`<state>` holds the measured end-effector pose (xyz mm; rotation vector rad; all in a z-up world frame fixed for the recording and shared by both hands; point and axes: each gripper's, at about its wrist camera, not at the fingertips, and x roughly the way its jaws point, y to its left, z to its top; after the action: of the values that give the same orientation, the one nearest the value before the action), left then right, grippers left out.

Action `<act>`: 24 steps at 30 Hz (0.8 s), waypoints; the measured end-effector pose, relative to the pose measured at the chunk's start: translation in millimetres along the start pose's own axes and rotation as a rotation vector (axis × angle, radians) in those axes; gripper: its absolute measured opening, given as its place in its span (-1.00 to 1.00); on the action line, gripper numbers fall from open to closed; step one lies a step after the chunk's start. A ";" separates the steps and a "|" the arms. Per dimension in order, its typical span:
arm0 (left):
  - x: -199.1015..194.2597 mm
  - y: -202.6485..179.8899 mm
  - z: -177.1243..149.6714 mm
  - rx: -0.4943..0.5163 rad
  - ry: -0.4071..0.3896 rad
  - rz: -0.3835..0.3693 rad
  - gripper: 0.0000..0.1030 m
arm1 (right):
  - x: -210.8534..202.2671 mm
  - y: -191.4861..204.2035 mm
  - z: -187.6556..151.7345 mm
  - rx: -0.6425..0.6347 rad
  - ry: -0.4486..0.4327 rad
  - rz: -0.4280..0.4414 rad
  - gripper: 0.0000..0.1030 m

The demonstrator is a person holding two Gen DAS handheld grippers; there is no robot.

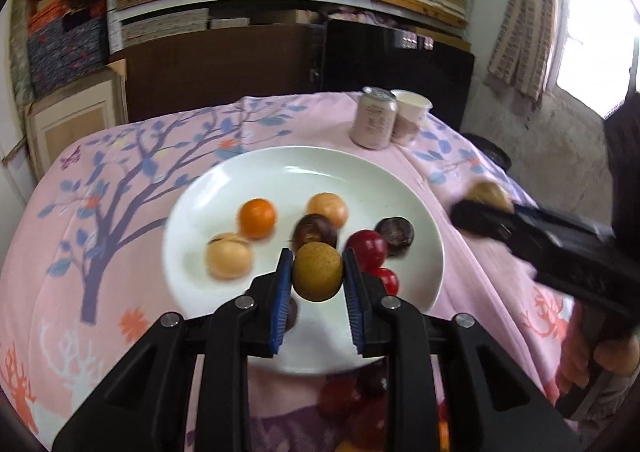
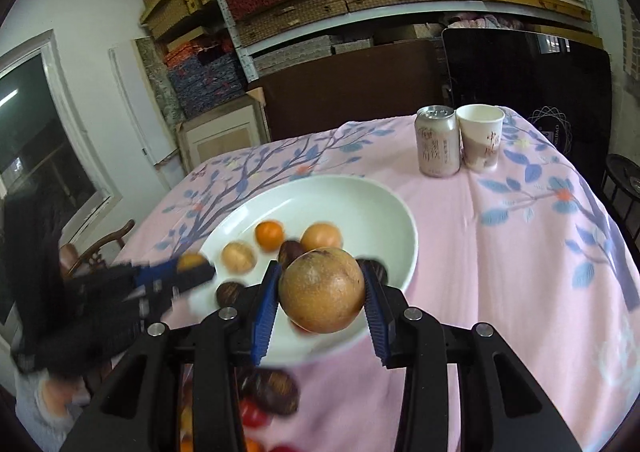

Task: Organize fruits
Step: 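Lower both held fruits onto the white plate and open both tools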

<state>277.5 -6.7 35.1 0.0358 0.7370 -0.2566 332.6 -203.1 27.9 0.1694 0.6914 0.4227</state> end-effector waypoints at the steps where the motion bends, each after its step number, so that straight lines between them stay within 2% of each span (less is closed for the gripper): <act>1: 9.5 -6.2 0.6 0.018 0.010 0.002 -0.53 | 13.1 -6.2 6.3 0.020 0.008 -0.006 -0.21; 4: 35.3 -13.1 -2.3 0.034 0.056 0.002 -0.53 | 43.9 -20.8 14.9 0.069 0.032 -0.005 -0.21; 6: 39.8 -9.6 -1.1 0.017 0.068 -0.028 -0.52 | 58.8 -27.3 16.3 0.098 0.040 0.007 -0.20; 7: 37.3 -6.3 -0.1 0.007 0.049 -0.030 -0.38 | 63.4 -28.1 15.6 0.100 0.050 0.012 -0.15; 8: 36.6 -2.4 0.6 -0.002 0.045 -0.013 0.09 | 65.4 -30.8 15.4 0.105 0.051 0.024 0.08; 9: 36.3 1.6 1.1 -0.017 0.048 -0.002 0.30 | 63.7 -31.9 14.8 0.116 0.038 0.025 0.19; 10: 34.6 7.4 1.4 -0.039 0.041 -0.017 0.39 | 59.4 -33.7 13.9 0.130 0.016 0.024 0.27; 14: 29.2 18.8 0.0 -0.090 0.049 -0.046 0.39 | 39.9 -33.2 16.4 0.145 -0.016 0.045 0.31; 19: 7.2 28.5 -13.0 -0.095 0.022 0.013 0.42 | 9.0 -38.1 5.3 0.167 -0.053 0.046 0.70; 22: -17.7 43.8 -31.5 -0.152 -0.014 0.024 0.72 | -12.7 -48.1 -20.1 0.200 -0.065 0.048 0.85; 24: -30.6 53.5 -46.1 -0.178 -0.021 0.060 0.75 | -23.2 -58.4 -41.9 0.243 -0.050 0.037 0.90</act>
<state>238.3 57.4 18.4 -0.1132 0.7343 -0.1330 308.1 -265.2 -7.3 0.4217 0.6906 0.3678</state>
